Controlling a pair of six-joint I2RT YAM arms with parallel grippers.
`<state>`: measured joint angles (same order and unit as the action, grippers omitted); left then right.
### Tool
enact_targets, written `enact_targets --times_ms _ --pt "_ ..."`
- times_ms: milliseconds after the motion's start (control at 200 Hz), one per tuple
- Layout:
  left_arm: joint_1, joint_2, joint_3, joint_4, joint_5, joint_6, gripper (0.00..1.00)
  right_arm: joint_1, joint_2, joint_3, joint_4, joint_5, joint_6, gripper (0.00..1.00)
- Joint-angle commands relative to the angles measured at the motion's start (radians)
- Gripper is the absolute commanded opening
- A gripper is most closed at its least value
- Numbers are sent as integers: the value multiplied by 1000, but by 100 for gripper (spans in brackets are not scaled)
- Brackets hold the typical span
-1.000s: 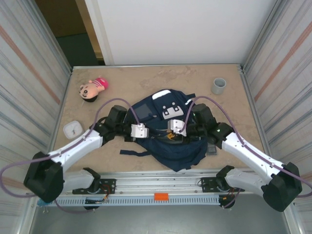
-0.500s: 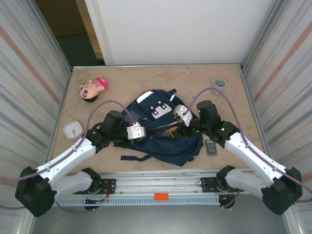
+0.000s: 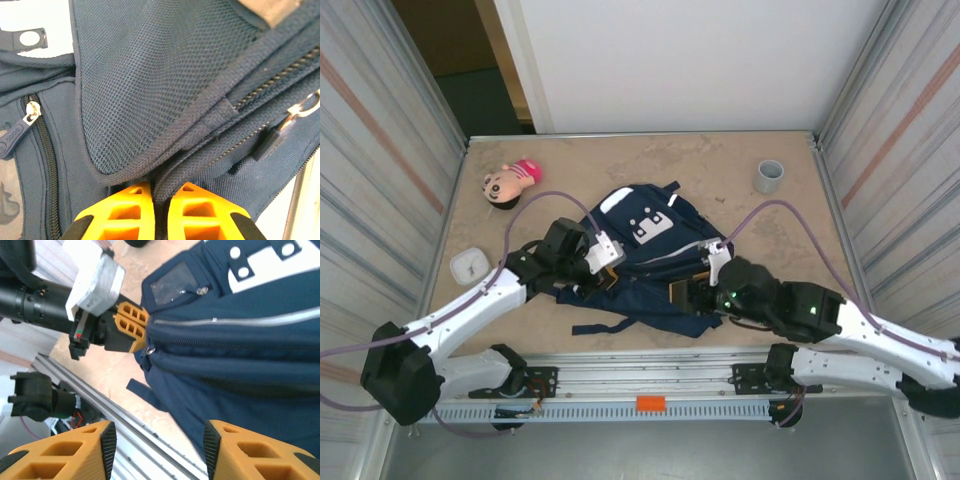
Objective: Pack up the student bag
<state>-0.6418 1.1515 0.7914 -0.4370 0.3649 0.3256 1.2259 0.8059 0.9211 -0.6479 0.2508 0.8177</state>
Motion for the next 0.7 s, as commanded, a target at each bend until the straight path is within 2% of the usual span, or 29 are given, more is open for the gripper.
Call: enact_targets --times_ms 0,225,436,697 --pt "2 16 75 -43 5 -147 0 109 116 49 -47 262 255 51" --pt "3 63 128 -94 83 -195 0 103 353 138 13 281 307 51" --pt "2 56 140 -85 151 -230 0 16 458 130 96 203 293 51" --pt "2 52 138 -75 202 -258 0 -1 541 207 85 246 258 53"
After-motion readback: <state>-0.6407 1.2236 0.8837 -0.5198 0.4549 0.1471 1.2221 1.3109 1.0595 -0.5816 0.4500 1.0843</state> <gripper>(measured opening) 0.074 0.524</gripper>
